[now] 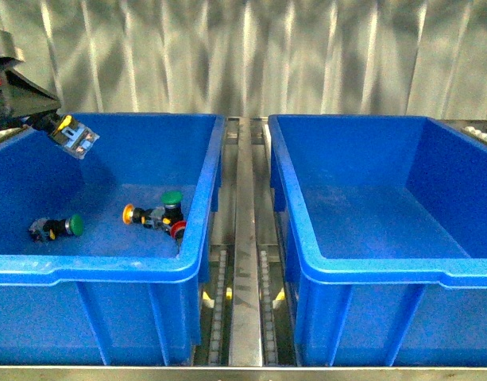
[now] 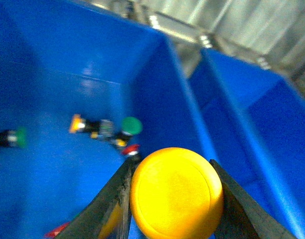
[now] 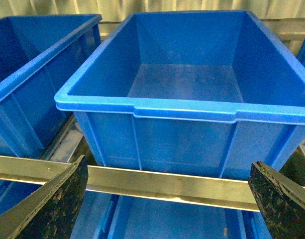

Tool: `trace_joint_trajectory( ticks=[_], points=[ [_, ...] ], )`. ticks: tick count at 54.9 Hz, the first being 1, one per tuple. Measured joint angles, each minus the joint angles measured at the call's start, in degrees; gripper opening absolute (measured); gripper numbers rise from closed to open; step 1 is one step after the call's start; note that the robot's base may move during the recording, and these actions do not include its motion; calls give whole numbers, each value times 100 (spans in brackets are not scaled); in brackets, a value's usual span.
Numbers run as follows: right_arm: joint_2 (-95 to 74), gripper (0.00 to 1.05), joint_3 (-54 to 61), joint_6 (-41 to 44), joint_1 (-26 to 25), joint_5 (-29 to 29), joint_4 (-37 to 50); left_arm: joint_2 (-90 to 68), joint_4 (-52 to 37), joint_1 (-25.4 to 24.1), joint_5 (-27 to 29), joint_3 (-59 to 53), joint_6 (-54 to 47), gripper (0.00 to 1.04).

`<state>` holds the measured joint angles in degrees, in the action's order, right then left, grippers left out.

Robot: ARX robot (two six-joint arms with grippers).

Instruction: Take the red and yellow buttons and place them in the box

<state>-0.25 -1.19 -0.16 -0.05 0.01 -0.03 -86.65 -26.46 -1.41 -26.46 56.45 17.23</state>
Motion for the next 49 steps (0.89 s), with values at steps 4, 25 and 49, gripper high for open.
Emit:
trace_joint_trajectory(
  ticks=[4,25,49],
  points=[
    [-2,98,-2,2,0,0,0,61,-848,33,-621,-459,846,34],
    [-2,98,-2,0,0,0,0,-1231,-3904,1974,-839,-197,4009,34],
    [0,98,-2,0,0,0,0,-2662,-3860,3445,-619,1416,4415,34]
  ],
)
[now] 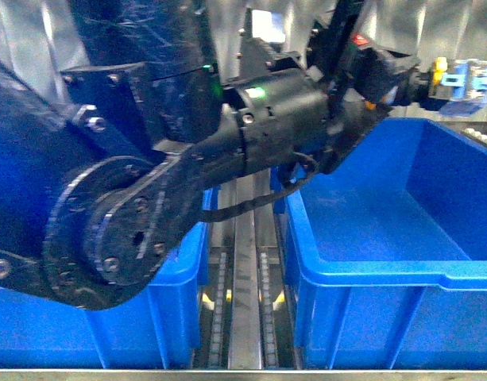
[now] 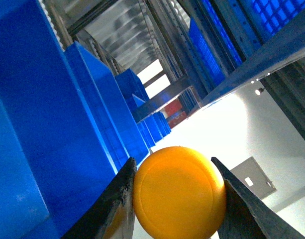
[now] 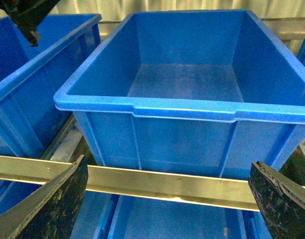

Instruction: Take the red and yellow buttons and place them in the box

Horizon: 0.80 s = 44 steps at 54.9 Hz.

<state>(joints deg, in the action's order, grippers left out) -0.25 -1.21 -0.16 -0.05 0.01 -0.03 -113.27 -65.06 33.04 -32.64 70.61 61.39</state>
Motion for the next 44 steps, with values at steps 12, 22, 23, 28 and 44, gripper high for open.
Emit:
trace_joint_trajectory(
  ticks=[12,22,23,28,44],
  points=[
    [-1027,98,59,1167,903,2422,2103,-315,286,339,120,411,-59,34],
    [-3342,98,-1390,2208,-50,2050,4024,-319,455,444,138,470,-221,34],
    [-3469,98,-1873,1512,-487,1856,3447,-319,485,448,142,470,-245,34],
    [-4011,98,-3246,-1117,-1867,1137,1781,-308,514,439,203,470,-313,34],
    [-5436,98,-4085,-6999,-1808,979,896,-264,544,446,199,470,-374,34]
  ],
)
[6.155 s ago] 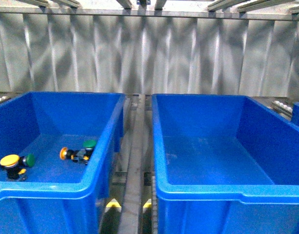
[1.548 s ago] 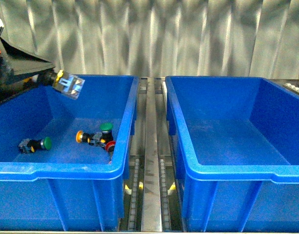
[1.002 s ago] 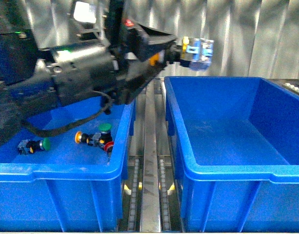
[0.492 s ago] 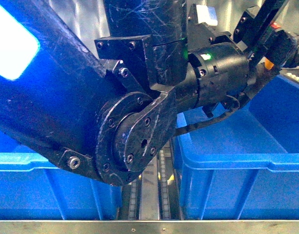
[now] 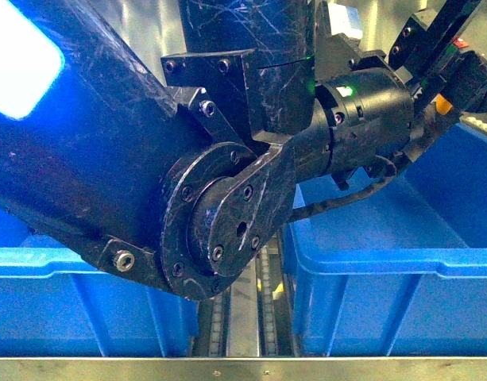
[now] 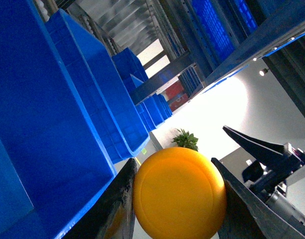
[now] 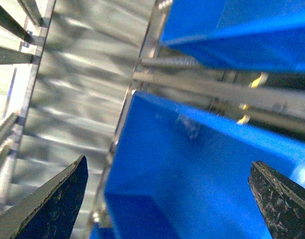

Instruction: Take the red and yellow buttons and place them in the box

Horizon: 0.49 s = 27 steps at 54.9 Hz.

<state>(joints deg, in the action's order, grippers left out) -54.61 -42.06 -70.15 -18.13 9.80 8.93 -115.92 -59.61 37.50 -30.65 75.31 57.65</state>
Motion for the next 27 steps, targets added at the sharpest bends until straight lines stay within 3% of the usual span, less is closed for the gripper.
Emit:
trace_joint_trajectory(
  ticks=[10,27],
  points=[
    [-422,98,-153,-1290,1049,356,243,52,-50,-35,-7,-2,2,34],
    [-901,98,-396,-1773,2203,651,422,68,-79,-50,-87,-2,2,34]
  ],
)
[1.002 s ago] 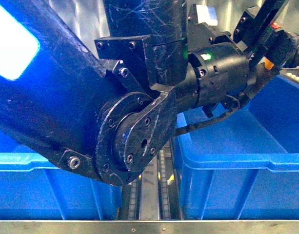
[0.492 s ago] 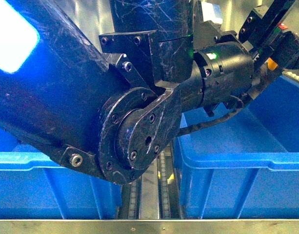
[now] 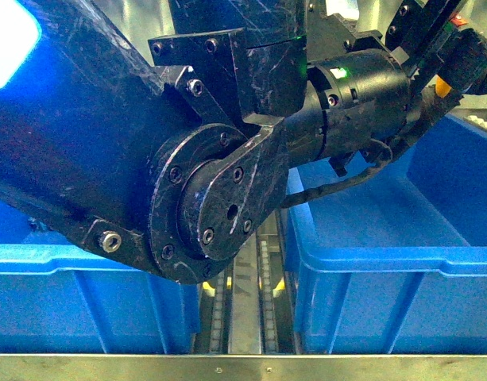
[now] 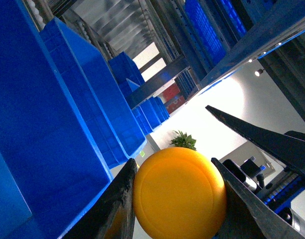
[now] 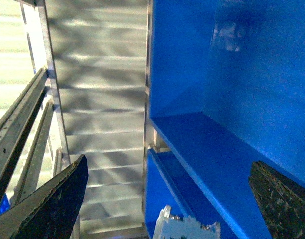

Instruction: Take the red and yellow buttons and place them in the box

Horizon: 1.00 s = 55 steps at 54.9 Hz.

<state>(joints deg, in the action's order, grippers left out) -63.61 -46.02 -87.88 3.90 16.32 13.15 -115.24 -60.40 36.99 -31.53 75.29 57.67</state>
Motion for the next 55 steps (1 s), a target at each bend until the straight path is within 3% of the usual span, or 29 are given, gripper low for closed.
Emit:
trace_joint_trajectory(
  ticks=[42,47,55],
  points=[
    [-170,98,-389,-114,557,199,-31,-28,57,164,48,109,-4,34],
    [-170,87,-389,-103,551,212,-77,-28,92,170,70,109,-17,34],
    [-170,60,-389,-85,511,214,-192,-26,118,173,105,109,-46,34]
  ],
)
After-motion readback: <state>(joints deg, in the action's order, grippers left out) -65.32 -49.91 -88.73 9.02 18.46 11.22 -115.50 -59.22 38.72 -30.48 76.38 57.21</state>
